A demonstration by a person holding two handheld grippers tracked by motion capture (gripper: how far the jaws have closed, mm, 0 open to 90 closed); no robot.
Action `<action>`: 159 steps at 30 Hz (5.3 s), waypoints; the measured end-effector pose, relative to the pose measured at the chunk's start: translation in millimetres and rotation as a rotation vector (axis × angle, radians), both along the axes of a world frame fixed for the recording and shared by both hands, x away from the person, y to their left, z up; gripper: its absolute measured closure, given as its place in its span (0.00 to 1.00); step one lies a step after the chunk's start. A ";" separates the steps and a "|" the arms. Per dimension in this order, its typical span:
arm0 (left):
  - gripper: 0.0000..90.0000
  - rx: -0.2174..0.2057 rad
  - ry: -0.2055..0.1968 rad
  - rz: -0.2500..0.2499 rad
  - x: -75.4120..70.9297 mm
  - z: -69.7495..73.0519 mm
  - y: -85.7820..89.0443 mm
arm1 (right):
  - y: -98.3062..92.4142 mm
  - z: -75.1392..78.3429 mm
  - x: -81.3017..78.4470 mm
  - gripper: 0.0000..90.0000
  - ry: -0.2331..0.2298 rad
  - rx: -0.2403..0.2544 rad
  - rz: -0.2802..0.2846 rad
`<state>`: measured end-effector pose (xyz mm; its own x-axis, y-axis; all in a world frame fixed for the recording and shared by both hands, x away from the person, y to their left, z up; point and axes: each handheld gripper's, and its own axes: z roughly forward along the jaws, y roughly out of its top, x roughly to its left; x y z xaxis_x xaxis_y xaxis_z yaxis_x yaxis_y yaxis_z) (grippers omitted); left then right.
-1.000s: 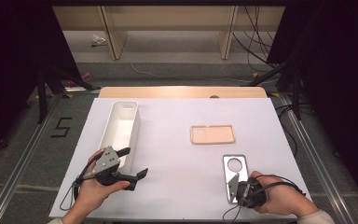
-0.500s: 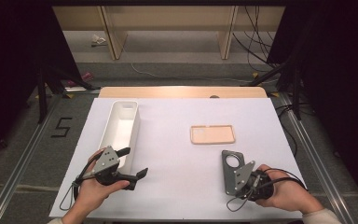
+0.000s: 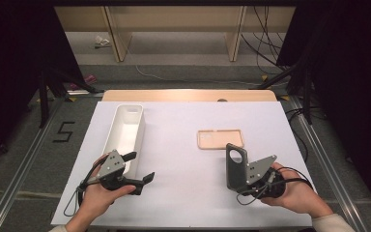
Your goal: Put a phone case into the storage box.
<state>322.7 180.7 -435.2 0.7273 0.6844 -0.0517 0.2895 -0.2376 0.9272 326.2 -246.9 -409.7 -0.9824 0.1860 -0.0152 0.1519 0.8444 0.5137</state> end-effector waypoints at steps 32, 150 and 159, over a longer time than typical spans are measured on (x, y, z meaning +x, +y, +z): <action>0.17 0.016 0.130 -0.022 48.8 26.4 -47.7 | 92.6 4.1 16.7 1.00 -0.040 0.077 0.167; 0.91 -0.156 -0.088 0.068 70.3 59.6 -66.8 | 28.2 -3.8 40.0 0.18 -0.165 0.459 -0.448; 0.91 -0.160 -0.099 0.077 70.8 63.3 -62.5 | 16.4 -1.2 39.1 0.18 -0.182 0.485 -0.489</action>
<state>393.5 118.2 -371.9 0.6799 0.7271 -0.0952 0.2065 -0.0653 0.9763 365.3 -230.5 -411.0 -0.7742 0.6325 0.0250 0.3312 0.3710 0.8676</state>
